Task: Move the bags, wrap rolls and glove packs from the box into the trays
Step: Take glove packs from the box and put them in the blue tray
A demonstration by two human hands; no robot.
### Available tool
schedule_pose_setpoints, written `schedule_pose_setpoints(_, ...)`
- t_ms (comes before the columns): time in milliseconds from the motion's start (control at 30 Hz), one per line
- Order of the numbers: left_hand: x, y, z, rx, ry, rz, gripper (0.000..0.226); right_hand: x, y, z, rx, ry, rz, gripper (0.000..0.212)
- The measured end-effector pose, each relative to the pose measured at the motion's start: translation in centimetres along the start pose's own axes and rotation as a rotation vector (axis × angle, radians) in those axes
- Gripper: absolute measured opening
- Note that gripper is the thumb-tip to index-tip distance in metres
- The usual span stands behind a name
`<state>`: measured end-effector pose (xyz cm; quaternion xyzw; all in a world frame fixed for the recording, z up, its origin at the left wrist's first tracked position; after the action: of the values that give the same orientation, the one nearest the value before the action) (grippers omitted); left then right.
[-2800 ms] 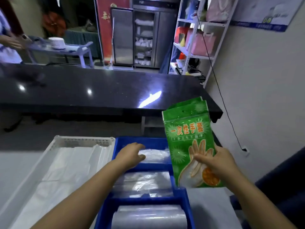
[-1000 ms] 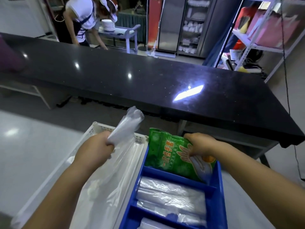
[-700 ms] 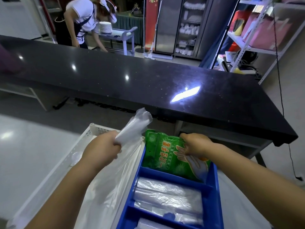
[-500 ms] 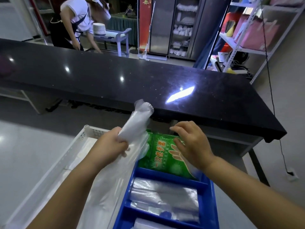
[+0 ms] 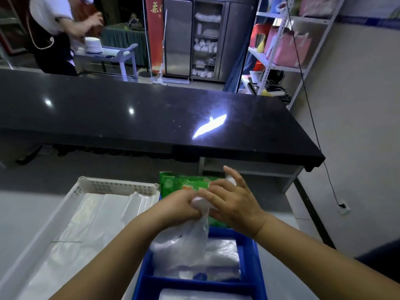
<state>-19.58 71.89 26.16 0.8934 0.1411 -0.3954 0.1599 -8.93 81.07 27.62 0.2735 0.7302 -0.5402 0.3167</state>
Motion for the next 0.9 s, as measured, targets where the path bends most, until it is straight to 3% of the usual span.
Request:
schedule_pose_setpoints(100, 0.9, -0.3, -0.1, 0.008, -0.050, 0.023, 0.023, -0.4, 0.7, 0.0, 0.035, -0.032, 0.053, 0.013)
schedule_pose_setpoints(200, 1.6, -0.4, -0.1, 0.028, -0.185, 0.026, 0.072, 0.1, 1.1, -1.0, 0.201, -0.094, 0.131, 0.005)
schedule_pose_setpoints(267, 1.7, -0.6, -0.5, 0.067, -0.430, -0.057, 0.103, 0.6, 1.1, -1.9, 0.347, -0.115, 0.169, 0.010)
schedule_pose_setpoints(333, 2.0, -1.4, -0.8, 0.104, -0.681, -0.148, 0.111, 1.1, 0.9, -2.6, 0.449, -0.138, 0.186, 0.010)
schedule_pose_setpoints(467, 1.3, -3.4, -0.5, 0.095, -0.900, -0.339, 0.084, 2.2, 0.4, -3.4, 0.541, -0.127, 0.176, 0.012)
schedule_pose_setpoints(533, 0.6, -3.4, -0.1, 0.174, -0.926, -0.454, 0.056, 2.9, 0.7, -3.6, 0.566, -0.119, 0.154, 0.015)
schedule_pose_setpoints(600, 0.9, -3.0, 1.1, 0.270, -0.914, -0.483, 0.042, 3.6, 1.6, -3.2, 0.561, -0.109, 0.155, 0.015)
schedule_pose_setpoints(700, 2.7, -2.7, 4.0, 0.244, -0.769, -0.321, 0.031, 5.2, 3.3, -1.6, 0.489, -0.132, 0.317, 0.017)
schedule_pose_setpoints(767, 3.7, -2.9, 5.8, 0.109, -0.648, -0.194, 0.016, 6.5, 4.4, -0.9, 0.488, -0.165, 0.469, 0.016)
schedule_pose_setpoints(833, 4.2, -3.4, 7.1, -0.007, -0.549, -0.008, 0.011, 7.9, 5.5, -0.8, 0.621, -0.319, 0.584, 0.006)
schedule_pose_setpoints(900, 3.8, -3.9, 7.8, -0.071, -0.449, 0.129, 0.011, 9.0, 6.6, -1.2, 0.739, -0.452, 0.716, 0.010)
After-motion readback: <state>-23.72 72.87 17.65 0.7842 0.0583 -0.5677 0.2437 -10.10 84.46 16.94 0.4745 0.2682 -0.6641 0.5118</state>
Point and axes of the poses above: each hand's wrist, its own y-axis away from the middle knuckle, its own x-axis out of the palm, z = x × y, the point moved 4 cm from there along -y, towards the middle knuckle, and after that the axes turned 8 degrees about -y, right-handed, at the moved point
